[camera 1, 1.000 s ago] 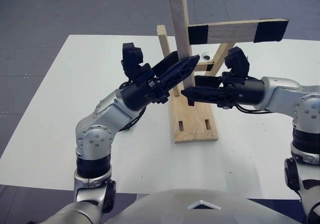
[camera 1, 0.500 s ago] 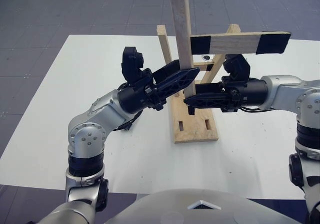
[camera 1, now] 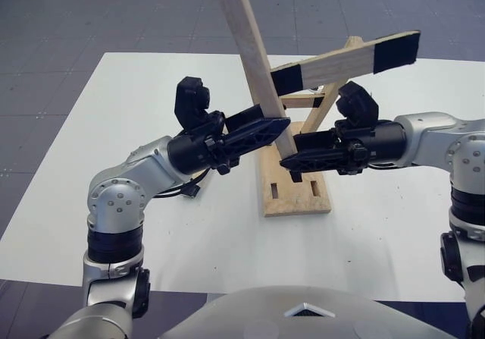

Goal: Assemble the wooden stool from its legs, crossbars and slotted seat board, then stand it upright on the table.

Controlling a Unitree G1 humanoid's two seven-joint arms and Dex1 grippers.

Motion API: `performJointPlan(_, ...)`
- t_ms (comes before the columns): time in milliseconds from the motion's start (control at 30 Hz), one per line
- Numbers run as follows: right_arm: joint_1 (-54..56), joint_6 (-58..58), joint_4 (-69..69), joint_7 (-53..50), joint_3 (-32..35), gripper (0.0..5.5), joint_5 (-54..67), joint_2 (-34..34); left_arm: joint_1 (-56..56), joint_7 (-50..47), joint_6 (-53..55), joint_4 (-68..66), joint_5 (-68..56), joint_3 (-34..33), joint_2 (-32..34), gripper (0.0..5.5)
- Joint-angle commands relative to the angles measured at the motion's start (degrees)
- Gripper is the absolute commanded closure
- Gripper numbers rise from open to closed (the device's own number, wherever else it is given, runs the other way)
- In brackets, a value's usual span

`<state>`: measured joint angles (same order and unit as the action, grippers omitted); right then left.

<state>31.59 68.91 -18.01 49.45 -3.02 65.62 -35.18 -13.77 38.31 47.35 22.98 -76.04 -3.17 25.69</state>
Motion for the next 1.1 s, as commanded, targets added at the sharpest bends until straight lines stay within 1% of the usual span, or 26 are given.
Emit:
performJointPlan(33, 2.1, -1.5, 0.8, -0.9, 0.9, 3.43, -2.0, 0.1, -0.7, 1.0, 3.1, 1.1, -2.1, 1.4, 0.6, 3.32)
performJointPlan(100, 2.0, -1.5, 0.7, -0.7, 0.8, 3.43, -2.3, 0.2, -0.8, 0.4, 3.1, 1.4, -3.2, 1.3, 0.1, 3.41)
performJointPlan(333, 1.5, -2.2, 0.7, -0.3, 0.5, 3.44, -3.6, 0.0, -1.1, 0.3, 2.8, 1.5, -4.8, 0.5, -0.3, 3.41)
performJointPlan(367, 1.4, -2.4, 0.7, -0.3, 0.6, 3.07, -3.9, 0.0, -1.2, 0.1, 2.7, 1.4, -4.7, 0.3, -0.4, 3.41)
performJointPlan(400, 1.2, -2.6, 0.6, 0.0, 0.6, 2.98, -4.1, 0.0, -1.3, -0.1, 2.5, 1.3, -4.6, 0.2, -0.6, 3.41)
performJointPlan(533, -0.2, -3.6, -0.2, 0.8, 0.2, 2.16, -5.3, -0.5, -1.8, -1.2, 1.9, 0.7, -4.4, -0.5, -1.9, 3.42)
performJointPlan(600, -1.4, -4.5, -0.8, 1.6, -0.3, 1.95, -6.9, -1.6, -2.1, -1.4, 1.2, 0.5, -3.3, -0.9, -2.2, 3.42)
performJointPlan(667, -3.2, -6.1, 0.2, 3.3, -0.1, 1.95, -8.9, -4.0, -2.1, -1.3, 0.2, 0.0, -1.2, -1.6, -1.9, 3.42)
performJointPlan(733, -5.2, -6.6, 1.6, 4.7, 1.5, 1.95, -9.2, -6.3, -1.7, -0.8, -0.8, -0.6, 1.7, -2.3, -1.2, 3.42)
performJointPlan(900, -9.2, -4.7, 0.6, 5.9, 6.0, 1.95, -5.5, -9.0, 0.2, -0.4, -3.5, -1.7, 8.2, -1.8, -1.5, 3.44)
performJointPlan(1033, -13.7, -4.7, -1.2, 7.7, 6.5, 1.95, -6.0, -11.3, -0.7, -1.0, -6.1, -3.7, 13.1, -1.9, -2.2, 3.45)
performJointPlan(1100, -18.9, -7.6, -2.2, 10.6, 5.1, 1.95, -9.8, -14.8, -0.8, 0.9, -8.2, -3.8, 18.3, -0.5, -0.4, 3.45)
